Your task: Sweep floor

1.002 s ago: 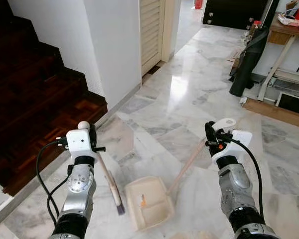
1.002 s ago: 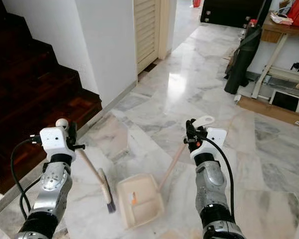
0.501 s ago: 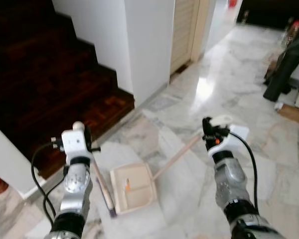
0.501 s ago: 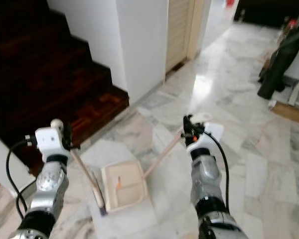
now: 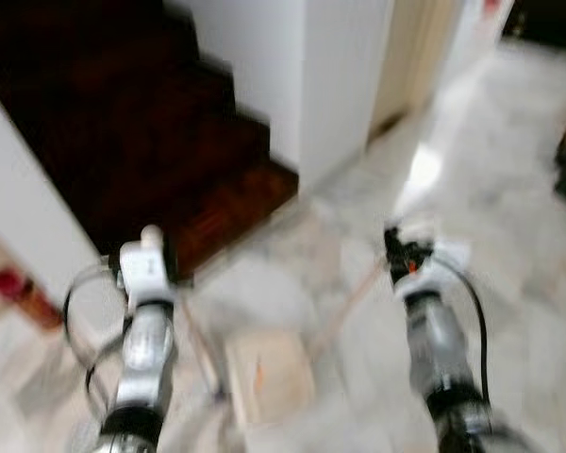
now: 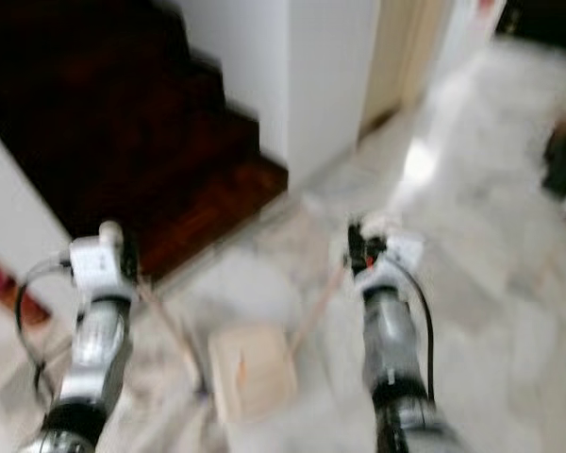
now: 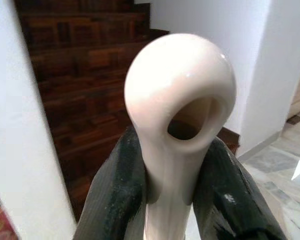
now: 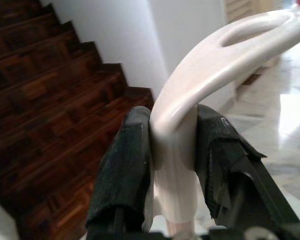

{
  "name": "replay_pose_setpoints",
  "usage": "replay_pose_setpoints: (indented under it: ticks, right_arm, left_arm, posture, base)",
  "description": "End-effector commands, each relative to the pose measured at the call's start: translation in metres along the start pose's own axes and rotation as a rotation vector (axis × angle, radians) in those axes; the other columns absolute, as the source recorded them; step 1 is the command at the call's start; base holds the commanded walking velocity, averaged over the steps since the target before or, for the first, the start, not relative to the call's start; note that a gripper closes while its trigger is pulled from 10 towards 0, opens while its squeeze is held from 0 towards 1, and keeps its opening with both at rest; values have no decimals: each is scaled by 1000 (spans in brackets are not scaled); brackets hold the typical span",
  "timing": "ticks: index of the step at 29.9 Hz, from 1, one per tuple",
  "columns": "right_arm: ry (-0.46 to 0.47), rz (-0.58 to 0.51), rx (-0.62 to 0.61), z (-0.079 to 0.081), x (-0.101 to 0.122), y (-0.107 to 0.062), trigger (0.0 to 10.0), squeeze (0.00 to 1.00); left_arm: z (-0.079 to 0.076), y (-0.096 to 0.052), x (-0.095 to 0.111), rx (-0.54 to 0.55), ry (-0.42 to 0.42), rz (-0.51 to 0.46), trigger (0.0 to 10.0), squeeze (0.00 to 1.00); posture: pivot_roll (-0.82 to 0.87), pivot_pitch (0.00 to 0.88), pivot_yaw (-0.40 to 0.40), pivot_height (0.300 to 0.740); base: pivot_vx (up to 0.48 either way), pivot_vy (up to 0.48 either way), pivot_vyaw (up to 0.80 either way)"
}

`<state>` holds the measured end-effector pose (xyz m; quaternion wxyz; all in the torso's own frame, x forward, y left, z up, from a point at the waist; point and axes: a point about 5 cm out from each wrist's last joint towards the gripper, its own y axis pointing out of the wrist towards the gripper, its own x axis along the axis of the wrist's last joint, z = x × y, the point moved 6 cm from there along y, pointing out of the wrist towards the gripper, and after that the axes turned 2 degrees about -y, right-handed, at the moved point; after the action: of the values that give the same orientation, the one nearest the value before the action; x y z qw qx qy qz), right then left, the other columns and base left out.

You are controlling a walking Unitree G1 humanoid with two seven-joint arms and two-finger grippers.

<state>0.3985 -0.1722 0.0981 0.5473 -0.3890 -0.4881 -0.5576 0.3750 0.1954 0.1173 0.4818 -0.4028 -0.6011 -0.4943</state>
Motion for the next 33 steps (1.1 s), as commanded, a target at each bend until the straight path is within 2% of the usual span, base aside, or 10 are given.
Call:
replay_pose_setpoints:
  ticks: [1,14,28,33]
  right_arm:
    - [10,-51,21,10,12,6,10000,0]
    - [14,-52,18,11,10,5,10000,0]
    - [14,-51,22,12,9,5,10000,0]
    - [17,-47,25,12,9,5,10000,0]
  left_arm:
    - [9,4,15,15,18,-57,10000,0]
    - [10,2,16,9,23,-56,10000,0]
    - [7,0,14,7,20,-49,10000,0]
    - [7,-1,14,8,18,-47,10000,0]
  posture:
    - [-4,0,25,740]
    - [7,0,35,740]
    - [12,0,28,740]
    - [13,0,26,740]
  base:
    - [0,371,0]
    - [0,370,0]
    - [0,368,781]
    - [0,368,0]
